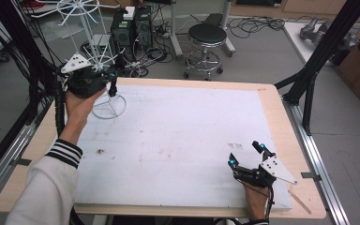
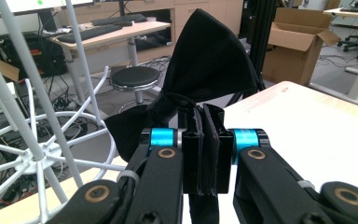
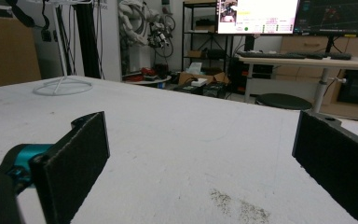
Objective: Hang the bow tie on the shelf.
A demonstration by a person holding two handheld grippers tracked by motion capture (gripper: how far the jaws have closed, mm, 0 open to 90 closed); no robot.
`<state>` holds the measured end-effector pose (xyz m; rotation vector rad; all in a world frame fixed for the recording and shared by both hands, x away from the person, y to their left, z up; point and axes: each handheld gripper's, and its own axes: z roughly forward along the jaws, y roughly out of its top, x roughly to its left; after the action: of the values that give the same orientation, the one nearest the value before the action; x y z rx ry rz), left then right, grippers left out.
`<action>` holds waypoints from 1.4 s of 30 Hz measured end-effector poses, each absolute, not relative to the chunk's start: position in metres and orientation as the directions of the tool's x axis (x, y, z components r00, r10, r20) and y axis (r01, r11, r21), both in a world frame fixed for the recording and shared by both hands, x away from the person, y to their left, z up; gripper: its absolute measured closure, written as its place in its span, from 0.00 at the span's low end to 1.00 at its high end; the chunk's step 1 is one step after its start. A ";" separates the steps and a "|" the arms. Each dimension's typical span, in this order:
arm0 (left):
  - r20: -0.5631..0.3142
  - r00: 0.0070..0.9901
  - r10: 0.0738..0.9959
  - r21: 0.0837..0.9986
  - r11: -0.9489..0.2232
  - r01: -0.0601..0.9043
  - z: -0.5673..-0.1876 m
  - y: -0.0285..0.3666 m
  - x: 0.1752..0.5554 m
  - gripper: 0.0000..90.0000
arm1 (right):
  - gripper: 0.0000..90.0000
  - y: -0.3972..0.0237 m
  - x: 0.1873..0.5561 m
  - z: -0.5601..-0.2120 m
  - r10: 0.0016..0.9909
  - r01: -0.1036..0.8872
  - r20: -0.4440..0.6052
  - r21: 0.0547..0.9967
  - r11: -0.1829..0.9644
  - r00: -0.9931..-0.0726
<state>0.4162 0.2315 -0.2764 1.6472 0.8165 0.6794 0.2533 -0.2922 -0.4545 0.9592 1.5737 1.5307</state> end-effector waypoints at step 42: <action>0.036 0.493 0.869 0.956 -0.174 0.236 -0.294 0.251 0.412 0.94 | 0.03 -0.292 0.253 -0.455 0.889 0.021 -0.006 1.000 0.017 -0.458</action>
<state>0.4121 0.2511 -0.2936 1.6872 0.9522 0.7522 0.2534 -0.2922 -0.4546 0.9550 1.5757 1.5287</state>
